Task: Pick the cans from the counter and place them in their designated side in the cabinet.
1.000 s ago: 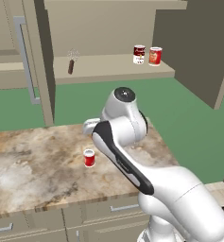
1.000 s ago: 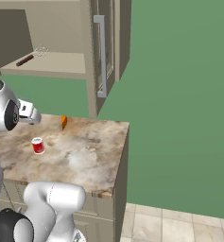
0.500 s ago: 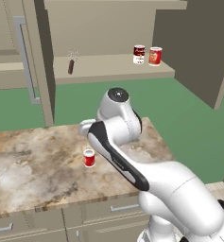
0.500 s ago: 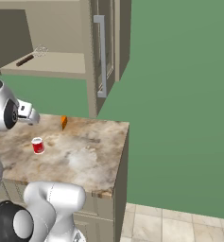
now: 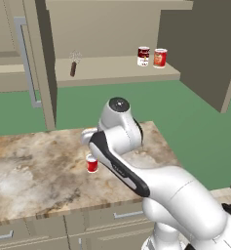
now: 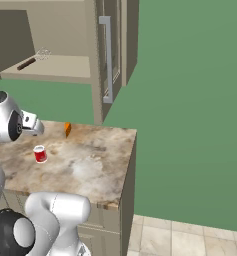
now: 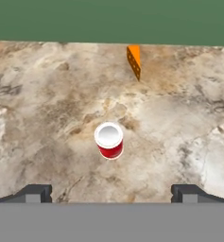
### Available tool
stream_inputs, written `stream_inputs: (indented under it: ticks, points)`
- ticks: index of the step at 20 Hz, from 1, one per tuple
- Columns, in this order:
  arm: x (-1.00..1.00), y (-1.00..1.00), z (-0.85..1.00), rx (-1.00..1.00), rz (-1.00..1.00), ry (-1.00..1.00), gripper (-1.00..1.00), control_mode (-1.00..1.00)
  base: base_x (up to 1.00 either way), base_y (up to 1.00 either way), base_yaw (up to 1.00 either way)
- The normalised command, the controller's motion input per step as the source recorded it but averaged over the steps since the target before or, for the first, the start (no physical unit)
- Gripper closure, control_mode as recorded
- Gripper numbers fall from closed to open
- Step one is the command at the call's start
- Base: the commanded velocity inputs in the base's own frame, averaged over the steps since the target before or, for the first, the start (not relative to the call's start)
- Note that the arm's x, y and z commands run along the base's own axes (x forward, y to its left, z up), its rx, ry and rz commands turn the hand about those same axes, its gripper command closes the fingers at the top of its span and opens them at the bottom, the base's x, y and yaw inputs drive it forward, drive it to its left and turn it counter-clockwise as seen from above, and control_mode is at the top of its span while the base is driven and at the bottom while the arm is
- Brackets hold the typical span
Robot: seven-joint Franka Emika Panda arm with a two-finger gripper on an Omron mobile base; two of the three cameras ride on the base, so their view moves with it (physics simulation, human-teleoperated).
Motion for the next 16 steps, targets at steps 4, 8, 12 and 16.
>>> stream_inputs:
  ticks: [4, 8, 12, 16]
  points:
    - [0.16, 0.06, -0.2, 0.0, 0.0, 0.0, -1.0, -1.0, 0.0, 0.0, 0.0]
    - [0.24, 0.06, -0.23, 0.0, 0.0, 0.0, -1.0, -1.0, 0.0, 0.0, 0.0]
    - [0.22, 0.06, -0.26, 0.0, 0.0, 0.0, -1.0, -1.0, 0.0, 0.0, 0.0]
    - [0.17, 0.06, -0.25, 0.0, 0.0, 0.0, -1.0, -1.0, 0.0, 0.0, 0.0]
